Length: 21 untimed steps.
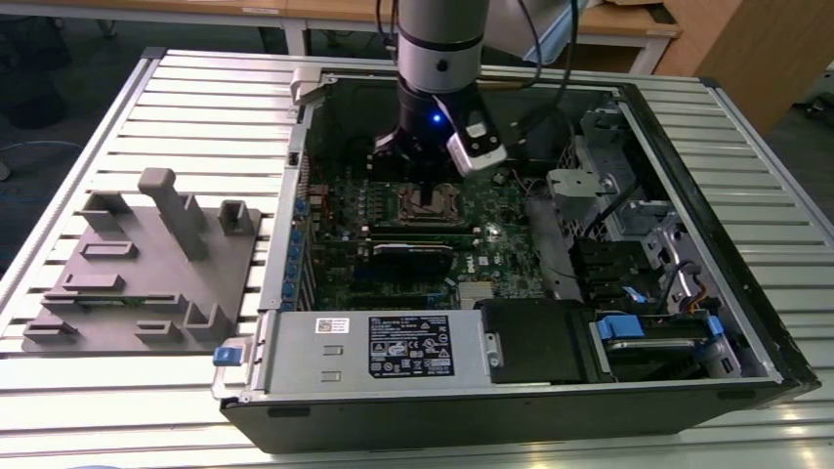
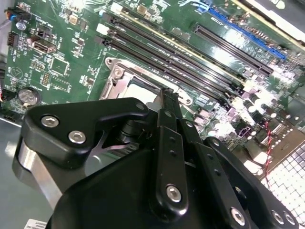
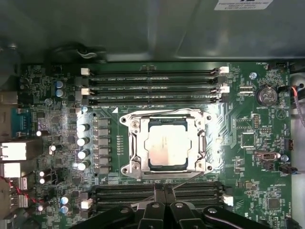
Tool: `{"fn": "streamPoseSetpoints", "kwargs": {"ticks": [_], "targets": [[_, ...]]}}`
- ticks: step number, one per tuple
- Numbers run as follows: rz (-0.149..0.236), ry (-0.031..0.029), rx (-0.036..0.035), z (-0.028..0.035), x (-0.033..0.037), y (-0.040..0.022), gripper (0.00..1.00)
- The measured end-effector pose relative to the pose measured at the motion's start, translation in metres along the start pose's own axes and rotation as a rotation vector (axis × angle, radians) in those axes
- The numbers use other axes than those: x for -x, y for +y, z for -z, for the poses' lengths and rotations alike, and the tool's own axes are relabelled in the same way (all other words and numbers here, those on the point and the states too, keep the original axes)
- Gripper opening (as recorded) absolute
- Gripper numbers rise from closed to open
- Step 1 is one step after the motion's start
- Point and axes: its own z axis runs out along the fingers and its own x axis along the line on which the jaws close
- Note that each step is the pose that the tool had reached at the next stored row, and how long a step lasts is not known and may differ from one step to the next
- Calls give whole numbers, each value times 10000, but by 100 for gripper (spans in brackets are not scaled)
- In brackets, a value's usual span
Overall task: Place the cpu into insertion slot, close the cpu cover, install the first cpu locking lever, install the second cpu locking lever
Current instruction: 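Install the second cpu locking lever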
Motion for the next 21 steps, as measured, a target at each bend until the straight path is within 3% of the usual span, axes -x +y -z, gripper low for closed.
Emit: {"fn": "streamPoseSetpoints", "kwargs": {"ticks": [10,21], "targets": [[1,-5,-1,-38,-116,-22,11],[1,-5,0,-57,-121,-22,11]]}}
